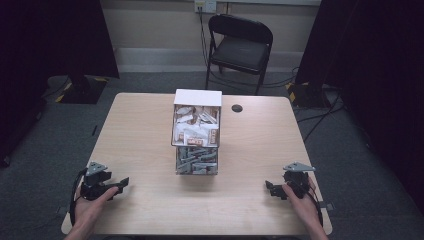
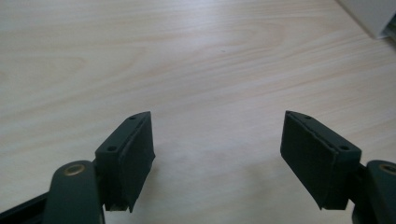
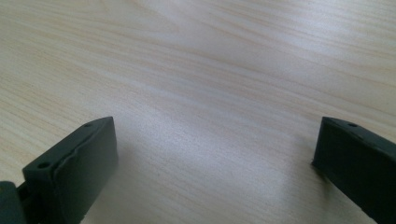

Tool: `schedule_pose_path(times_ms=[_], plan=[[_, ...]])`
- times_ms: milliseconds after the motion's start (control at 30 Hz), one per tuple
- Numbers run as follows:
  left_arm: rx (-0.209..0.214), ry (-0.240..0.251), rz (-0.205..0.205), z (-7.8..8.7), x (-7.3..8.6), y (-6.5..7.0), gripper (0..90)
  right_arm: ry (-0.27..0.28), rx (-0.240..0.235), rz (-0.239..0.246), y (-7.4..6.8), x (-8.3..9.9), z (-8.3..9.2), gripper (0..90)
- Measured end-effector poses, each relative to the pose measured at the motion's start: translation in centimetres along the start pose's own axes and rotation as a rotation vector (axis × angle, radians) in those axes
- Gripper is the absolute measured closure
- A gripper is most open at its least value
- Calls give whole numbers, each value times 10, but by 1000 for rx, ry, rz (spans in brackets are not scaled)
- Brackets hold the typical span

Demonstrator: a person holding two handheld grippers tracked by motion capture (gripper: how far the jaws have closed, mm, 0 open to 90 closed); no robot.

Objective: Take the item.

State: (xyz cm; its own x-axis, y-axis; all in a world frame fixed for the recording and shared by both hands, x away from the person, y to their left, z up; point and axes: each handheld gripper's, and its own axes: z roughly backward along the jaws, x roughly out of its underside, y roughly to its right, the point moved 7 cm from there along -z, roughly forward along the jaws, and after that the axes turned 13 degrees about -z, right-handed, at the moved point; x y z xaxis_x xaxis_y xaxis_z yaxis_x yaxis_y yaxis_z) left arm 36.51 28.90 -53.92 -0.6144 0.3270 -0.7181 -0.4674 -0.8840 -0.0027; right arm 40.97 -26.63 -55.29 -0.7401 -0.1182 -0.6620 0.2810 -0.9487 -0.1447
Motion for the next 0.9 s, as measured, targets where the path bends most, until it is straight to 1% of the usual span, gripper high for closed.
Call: schedule_pose_path(times_ms=[33, 67, 100, 133, 167, 200, 267, 300, 333, 500, 600, 633, 733, 800, 867, 900], plan=[[7, 12, -16, 1, -3, 4, 266, 0, 0, 0, 0, 0, 0, 0], [-15, 14, -47, 2, -6, 6, 275, 0, 0, 0, 0, 0, 0, 0], [-15, 14, -47, 2, -6, 6, 276, 0, 0, 0, 0, 0, 0, 0], [-26, 16, -101, 3, -10, 10, 276, 0, 0, 0, 0, 0, 0, 0], [-24, 16, -103, 3, -11, 12, 278, 0, 0, 0, 0, 0, 0, 0], [-14, 20, -106, 3, -12, 13, 280, 0, 0, 0, 0, 0, 0, 0], [4, 29, -101, 4, -14, 16, 289, 0, 0, 0, 0, 0, 0, 0], [20, 34, -97, 4, -15, 17, 290, 0, 0, 0, 0, 0, 0, 0], [32, 40, -86, 5, -17, 19, 296, 0, 0, 0, 0, 0, 0, 0], [31, 59, -111, 11, -24, 25, 329, 0, 0, 0, 0, 0, 0, 0], [42, 71, -136, 15, -30, 31, 344, 0, 0, 0, 0, 0, 0, 0], [46, 78, -138, 16, -32, 32, 348, 0, 0, 0, 0, 0, 0, 0], [71, 91, -136, 19, -37, 37, 364, 0, 0, 0, 0, 0, 0, 0], [100, 92, -138, 20, -39, 41, 371, 0, 0, 0, 0, 0, 0, 0], [113, 101, -135, 22, -42, 44, 387, 0, 0, 0, 0, 0, 0, 0], [113, 101, -135, 22, -42, 44, 396, 0, 0, 0, 0, 0, 0, 0]])
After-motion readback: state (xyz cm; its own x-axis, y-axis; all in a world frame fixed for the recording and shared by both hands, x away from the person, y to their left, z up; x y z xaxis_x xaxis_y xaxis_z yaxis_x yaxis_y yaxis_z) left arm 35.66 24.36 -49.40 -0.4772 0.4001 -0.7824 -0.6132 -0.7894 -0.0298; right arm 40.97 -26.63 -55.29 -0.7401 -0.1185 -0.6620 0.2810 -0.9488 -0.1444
